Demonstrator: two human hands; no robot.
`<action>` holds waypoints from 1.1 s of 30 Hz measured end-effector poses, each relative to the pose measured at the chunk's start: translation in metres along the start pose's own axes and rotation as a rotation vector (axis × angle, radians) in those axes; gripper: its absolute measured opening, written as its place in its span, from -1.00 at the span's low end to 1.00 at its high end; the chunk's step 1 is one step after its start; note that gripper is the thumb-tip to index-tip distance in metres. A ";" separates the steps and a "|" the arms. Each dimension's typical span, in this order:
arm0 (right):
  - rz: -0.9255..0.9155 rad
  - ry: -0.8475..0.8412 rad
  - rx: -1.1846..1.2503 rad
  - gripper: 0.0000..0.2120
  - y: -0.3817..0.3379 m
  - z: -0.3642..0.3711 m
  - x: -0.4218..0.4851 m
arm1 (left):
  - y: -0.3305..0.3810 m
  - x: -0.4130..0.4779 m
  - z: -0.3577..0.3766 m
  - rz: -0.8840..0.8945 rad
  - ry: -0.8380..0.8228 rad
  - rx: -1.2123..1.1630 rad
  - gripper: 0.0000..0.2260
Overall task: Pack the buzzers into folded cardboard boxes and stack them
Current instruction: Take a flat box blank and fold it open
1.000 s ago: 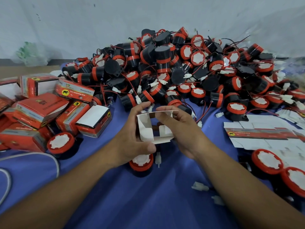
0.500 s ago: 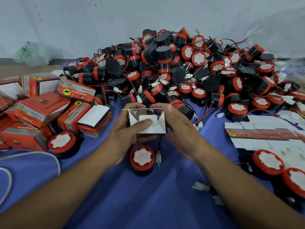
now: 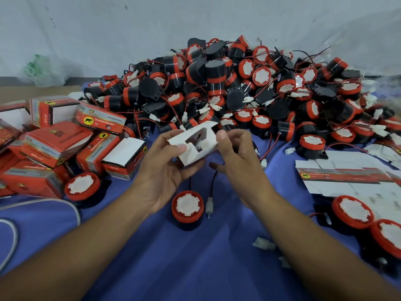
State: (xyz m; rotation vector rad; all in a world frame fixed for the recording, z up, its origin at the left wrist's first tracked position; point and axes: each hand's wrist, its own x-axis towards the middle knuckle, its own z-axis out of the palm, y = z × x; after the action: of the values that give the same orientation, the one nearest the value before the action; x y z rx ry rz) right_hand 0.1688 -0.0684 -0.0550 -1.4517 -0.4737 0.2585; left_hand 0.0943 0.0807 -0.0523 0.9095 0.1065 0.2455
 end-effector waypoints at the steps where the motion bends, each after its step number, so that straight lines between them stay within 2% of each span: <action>1: 0.011 -0.029 0.052 -0.46 0.000 0.000 0.000 | 0.000 0.000 0.000 0.031 0.017 -0.010 -0.64; 4: 0.009 -0.136 0.255 -0.59 -0.001 0.001 -0.002 | 0.000 -0.001 0.002 0.093 0.042 -0.028 -0.65; 7: -0.100 -0.219 0.247 -0.66 0.000 -0.001 -0.002 | 0.000 -0.003 0.006 0.112 0.041 0.006 -0.64; 11: -0.133 -0.194 0.185 -0.68 0.003 0.001 -0.002 | -0.004 -0.007 0.010 0.095 0.017 0.154 -0.63; 17: -0.098 -0.157 0.262 -0.67 0.002 0.005 -0.004 | -0.007 -0.010 0.011 0.163 -0.006 0.362 -0.61; 19: -0.088 -0.141 0.296 -0.63 -0.001 0.006 -0.004 | -0.010 -0.011 0.012 0.249 -0.030 0.506 -0.61; 22: -0.114 -0.079 0.280 -0.70 -0.002 0.002 0.000 | -0.015 -0.014 0.014 0.352 -0.159 0.750 -0.61; 25: -0.159 0.026 0.186 -0.70 -0.006 -0.013 0.008 | -0.008 -0.013 0.010 0.308 -0.268 1.094 -0.53; 27: -0.201 0.020 0.055 -0.68 -0.009 -0.023 0.011 | 0.001 -0.012 0.006 0.358 -0.215 1.381 -0.47; 29: -0.219 -0.071 -0.011 -0.65 -0.012 -0.028 0.010 | 0.011 -0.008 0.005 0.563 -0.102 1.618 -0.41; 31: -0.235 -0.171 -0.077 -0.64 -0.014 -0.028 0.008 | 0.017 -0.005 0.002 0.653 -0.102 1.649 -0.22; 33: -0.244 -0.242 -0.154 -0.61 -0.018 -0.027 0.005 | 0.021 -0.003 -0.003 0.605 -0.253 1.583 -0.05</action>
State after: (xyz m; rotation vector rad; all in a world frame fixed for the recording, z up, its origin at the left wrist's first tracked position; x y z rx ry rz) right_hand 0.1839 -0.0922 -0.0374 -1.5018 -0.8769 0.2065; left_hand 0.0871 0.0940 -0.0376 2.5436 -0.2717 0.6261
